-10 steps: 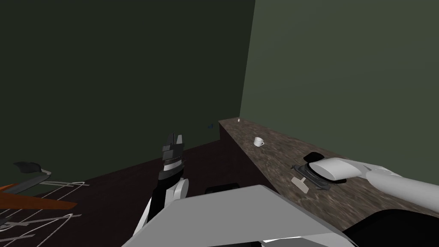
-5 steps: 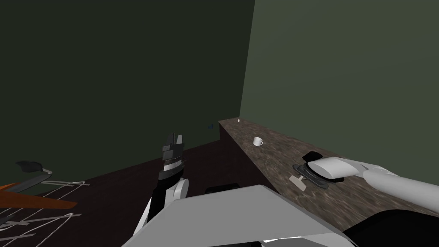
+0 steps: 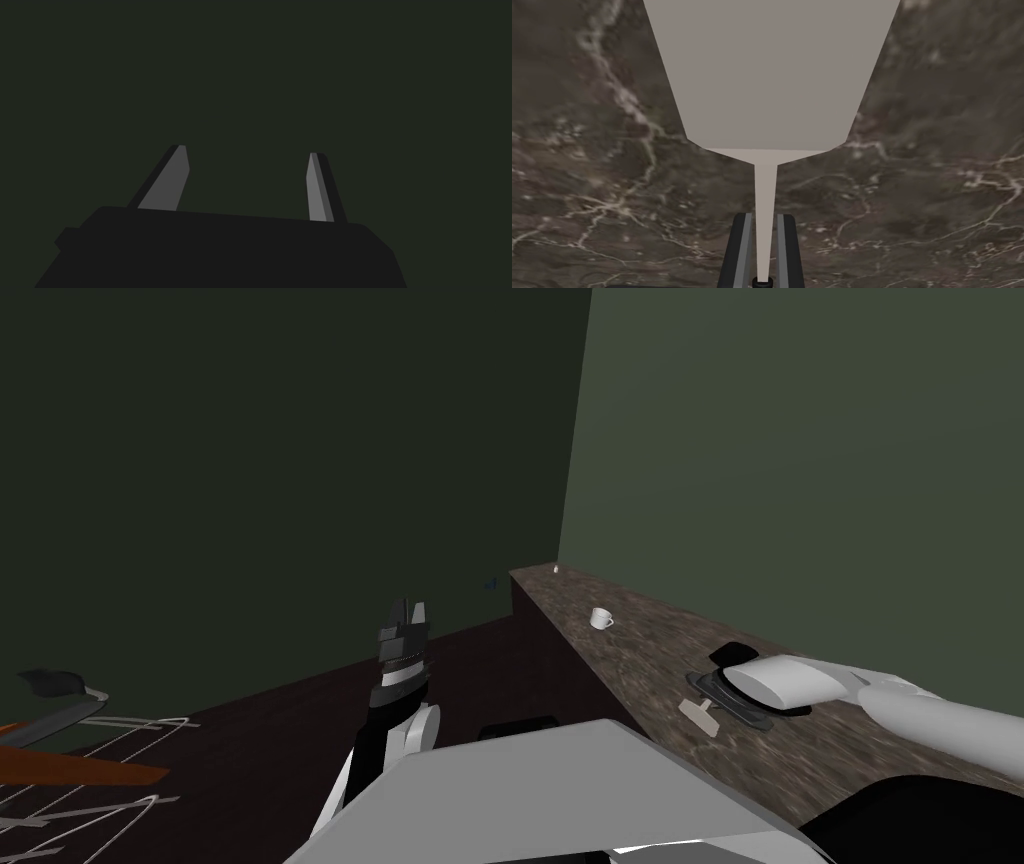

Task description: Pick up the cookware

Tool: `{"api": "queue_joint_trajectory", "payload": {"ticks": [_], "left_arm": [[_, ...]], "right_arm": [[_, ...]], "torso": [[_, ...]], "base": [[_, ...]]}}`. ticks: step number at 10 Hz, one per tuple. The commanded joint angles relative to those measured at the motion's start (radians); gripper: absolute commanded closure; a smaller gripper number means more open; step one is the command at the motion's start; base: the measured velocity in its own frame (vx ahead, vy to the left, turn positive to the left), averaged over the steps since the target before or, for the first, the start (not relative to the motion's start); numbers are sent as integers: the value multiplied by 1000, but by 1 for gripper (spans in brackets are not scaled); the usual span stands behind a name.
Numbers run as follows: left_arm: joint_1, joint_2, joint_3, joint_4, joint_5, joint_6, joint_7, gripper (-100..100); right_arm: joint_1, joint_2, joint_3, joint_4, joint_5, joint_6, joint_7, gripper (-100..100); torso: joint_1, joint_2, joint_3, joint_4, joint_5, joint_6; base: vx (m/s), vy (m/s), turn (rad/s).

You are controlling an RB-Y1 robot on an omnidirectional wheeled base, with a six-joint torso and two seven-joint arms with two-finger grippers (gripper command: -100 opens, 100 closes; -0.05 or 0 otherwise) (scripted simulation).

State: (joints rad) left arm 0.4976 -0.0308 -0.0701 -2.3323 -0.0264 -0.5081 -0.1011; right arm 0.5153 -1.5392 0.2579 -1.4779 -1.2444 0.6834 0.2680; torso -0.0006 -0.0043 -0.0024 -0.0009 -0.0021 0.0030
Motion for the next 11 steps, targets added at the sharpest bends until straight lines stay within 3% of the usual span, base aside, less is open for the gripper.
{"api": "queue_joint_trajectory", "payload": {"ticks": [1,6,7,9,10,11], "left_arm": [[0,0,0,0,0,0,0,0],[0,0,0,0,0,0,0,0],[0,0,0,0,0,0,0,0],[0,0,0,0,0,0,0,0],[0,0,0,0,0,0,0,0],[0,0,0,0,0,0,0,0]], "right_arm": [[50,-35,-11,-25,-15,-43,-16,100],[213,-148,-46,-100,-68,-168,-57,100],[225,-148,-46,-100,-68,-168,-57,100],[293,-193,-61,-130,-89,-217,-74,100],[275,-183,-58,-124,-82,-201,-72,100],[279,-185,-58,-126,-83,-205,-74,0]], "torso": [[0,0,0,0,0,0],[1,-1,-1,0,0,-1],[2,-1,-1,0,0,-1],[0,0,0,0,0,0],[0,0,0,0,0,-1],[0,1,0,0,-1,-1]], "base": [[69,6,-44],[59,16,-42],[43,7,-10],[42,1,-32],[24,3,-12],[0,0,0]]}}
